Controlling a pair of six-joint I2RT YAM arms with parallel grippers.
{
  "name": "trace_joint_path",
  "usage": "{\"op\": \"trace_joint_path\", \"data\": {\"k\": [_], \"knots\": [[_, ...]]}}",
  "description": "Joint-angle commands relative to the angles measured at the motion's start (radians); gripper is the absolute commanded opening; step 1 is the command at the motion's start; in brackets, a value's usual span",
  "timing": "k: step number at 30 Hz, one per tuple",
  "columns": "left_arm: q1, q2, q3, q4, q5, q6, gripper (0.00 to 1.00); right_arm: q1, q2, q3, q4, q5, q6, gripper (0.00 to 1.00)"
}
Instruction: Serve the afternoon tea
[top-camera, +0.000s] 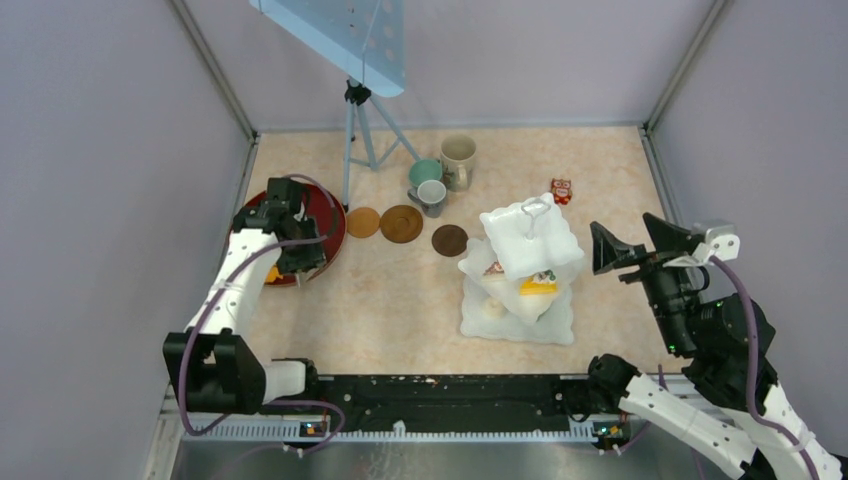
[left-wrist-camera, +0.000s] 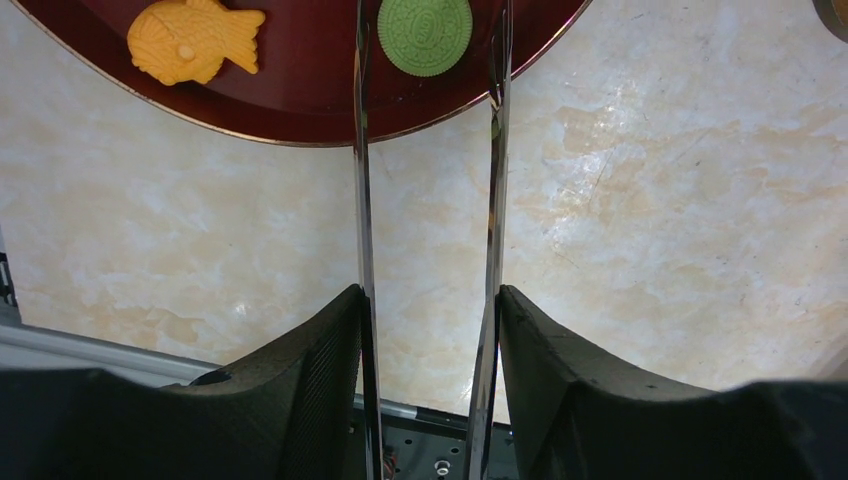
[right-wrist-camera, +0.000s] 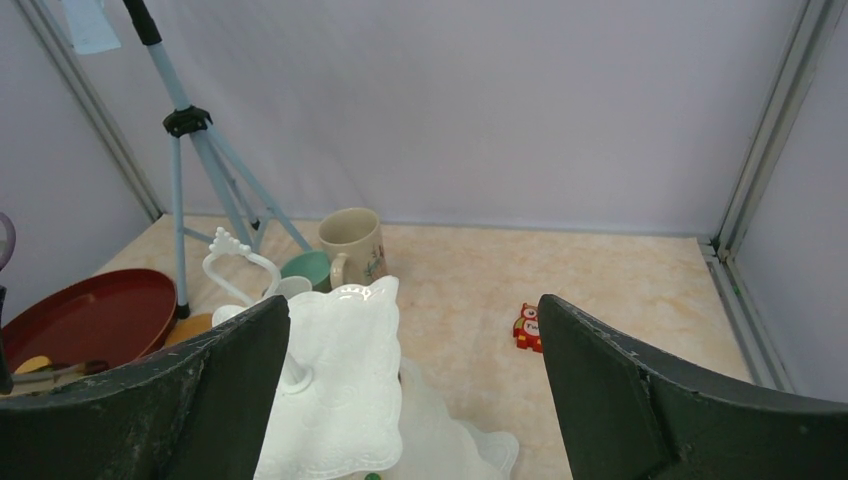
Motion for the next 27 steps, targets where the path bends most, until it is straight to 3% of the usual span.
{"op": "trace_joint_path", "data": {"k": [1, 12, 27], "knots": [[0.019, 0.016, -0.010, 0.051, 0.042, 0.011, 0.56, 0.010, -0.015, 0.021, 0.004, -0.011, -0.007, 0.92], [0.035, 0.018, -0.011, 0.030, 0.067, 0.016, 0.48, 0.009, -0.020, 0.022, -0.006, -0.012, 0.011, 0.92], [0.036, 0.025, 0.003, -0.036, 0.079, 0.015, 0.55, 0.010, -0.018, 0.000, -0.003, -0.013, 0.042, 0.92]]}}
